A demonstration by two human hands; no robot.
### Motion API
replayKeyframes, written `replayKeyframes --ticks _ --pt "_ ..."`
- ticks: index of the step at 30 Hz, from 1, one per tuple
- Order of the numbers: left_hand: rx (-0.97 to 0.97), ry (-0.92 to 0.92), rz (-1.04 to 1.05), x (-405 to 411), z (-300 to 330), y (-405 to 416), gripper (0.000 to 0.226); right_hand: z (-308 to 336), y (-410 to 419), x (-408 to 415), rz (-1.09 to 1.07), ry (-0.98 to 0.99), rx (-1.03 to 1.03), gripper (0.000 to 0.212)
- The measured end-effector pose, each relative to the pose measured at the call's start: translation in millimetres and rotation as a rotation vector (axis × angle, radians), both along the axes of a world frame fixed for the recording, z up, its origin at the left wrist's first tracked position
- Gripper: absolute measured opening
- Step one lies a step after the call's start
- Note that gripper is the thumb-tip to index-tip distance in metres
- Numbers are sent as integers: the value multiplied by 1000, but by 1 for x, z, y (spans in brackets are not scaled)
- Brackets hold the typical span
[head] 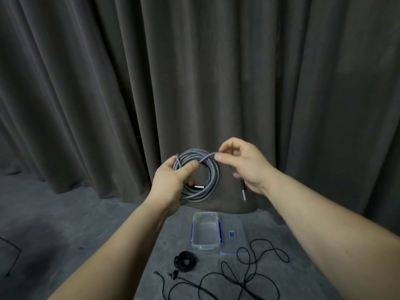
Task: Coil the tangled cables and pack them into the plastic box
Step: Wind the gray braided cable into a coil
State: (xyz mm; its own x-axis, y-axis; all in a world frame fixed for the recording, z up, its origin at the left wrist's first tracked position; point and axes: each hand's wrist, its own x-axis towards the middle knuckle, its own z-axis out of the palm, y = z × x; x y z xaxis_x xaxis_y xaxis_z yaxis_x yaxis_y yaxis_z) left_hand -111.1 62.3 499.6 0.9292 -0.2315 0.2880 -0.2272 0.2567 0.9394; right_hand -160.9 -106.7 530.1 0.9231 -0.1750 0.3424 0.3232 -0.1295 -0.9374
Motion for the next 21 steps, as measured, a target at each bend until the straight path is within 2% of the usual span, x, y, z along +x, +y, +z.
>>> replayKeyframes --ticks 3,5,7,11,13,17,19,21 --pt "-111 49 -50 -3 6 -5 12 -5 0 0 110 -25 290 26" --pt "-132 74 -71 -4 8 -5 9 -7 -2 -1 101 -67 347 27" --pt "-152 108 -103 -6 9 -8 6 -10 -3 1 7 -118 292 28" --pt "-174 123 -127 -11 8 -14 5 -15 1 6 -279 -260 40 27" --pt "-187 117 -127 -15 8 -17 6 -15 1 6 -336 -293 -37 27" --pt "-227 82 -78 -21 11 -25 12 -19 6 -2 -266 -237 -136 7" --pt "-244 61 -31 -21 13 -28 15 -21 11 -6 -137 -190 -130 21" --pt "-251 63 -42 -22 13 -30 19 -19 10 -3 -130 -141 -166 38"
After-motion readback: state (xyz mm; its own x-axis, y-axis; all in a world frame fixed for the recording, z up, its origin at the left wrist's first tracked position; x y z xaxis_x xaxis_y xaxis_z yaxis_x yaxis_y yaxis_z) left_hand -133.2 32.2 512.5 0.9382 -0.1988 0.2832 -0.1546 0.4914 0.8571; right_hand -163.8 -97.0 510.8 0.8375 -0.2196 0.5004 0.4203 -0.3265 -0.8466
